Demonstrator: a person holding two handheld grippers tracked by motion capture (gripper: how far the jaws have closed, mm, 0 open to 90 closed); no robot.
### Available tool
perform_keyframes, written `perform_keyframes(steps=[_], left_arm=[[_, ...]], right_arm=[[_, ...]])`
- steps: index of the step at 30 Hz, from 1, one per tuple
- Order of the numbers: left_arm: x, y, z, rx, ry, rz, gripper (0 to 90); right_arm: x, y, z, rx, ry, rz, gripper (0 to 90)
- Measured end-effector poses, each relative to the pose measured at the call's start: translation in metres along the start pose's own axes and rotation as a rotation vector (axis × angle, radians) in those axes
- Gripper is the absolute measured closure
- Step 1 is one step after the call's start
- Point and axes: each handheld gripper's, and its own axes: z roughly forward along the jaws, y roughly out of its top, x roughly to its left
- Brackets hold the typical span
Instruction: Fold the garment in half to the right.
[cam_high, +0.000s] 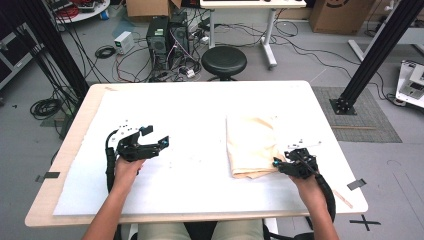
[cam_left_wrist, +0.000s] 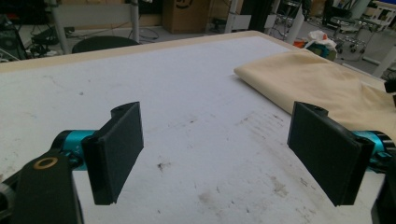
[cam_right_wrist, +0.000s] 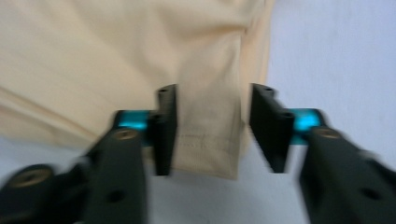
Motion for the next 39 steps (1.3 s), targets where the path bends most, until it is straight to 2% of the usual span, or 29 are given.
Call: perform_keyframes(steps=[2,4,7,8,10,14,18,27,39], left_arm=[[0.001,0.0,0.0,0.012,-0.007,-0.013,18.3],[0.002,0.0,0.0,0.018,-0.016,-0.012,18.3],[0.003,0.001,-0.003,0.01,-0.023,-0.023,18.3],[0.003,0.002,-0.004,0.012,-0.021,-0.023,18.3],[0.003,0.003,-0.007,0.001,-0.017,-0.012,18.4],[0.005,0.003,-0.016,-0.022,-0.014,-0.011,18.4],[0.007,0.001,-0.025,-0.044,-0.007,-0.017,18.3],[0.007,0.0,-0.031,-0.061,-0.01,-0.025,18.4],[0.008,-0.001,-0.028,-0.058,-0.011,-0.033,18.4]], right_arm=[[-0.002,0.004,-0.004,-0.112,0.027,0.021,28.5],[-0.003,0.012,-0.005,-0.206,0.036,0.031,21.5],[-0.005,0.027,-0.005,-0.296,0.03,0.008,21.3],[-0.005,0.032,-0.004,-0.314,0.011,-0.001,21.0],[-0.006,0.04,-0.002,-0.311,-0.021,-0.016,21.0],[-0.005,0.041,-0.006,-0.327,0.008,-0.048,21.0],[-0.003,0.038,-0.007,-0.321,0.006,-0.064,21.0],[0.001,0.037,-0.011,-0.319,0.009,-0.06,21.0],[-0.004,0.035,-0.013,-0.317,0.002,-0.047,21.0]])
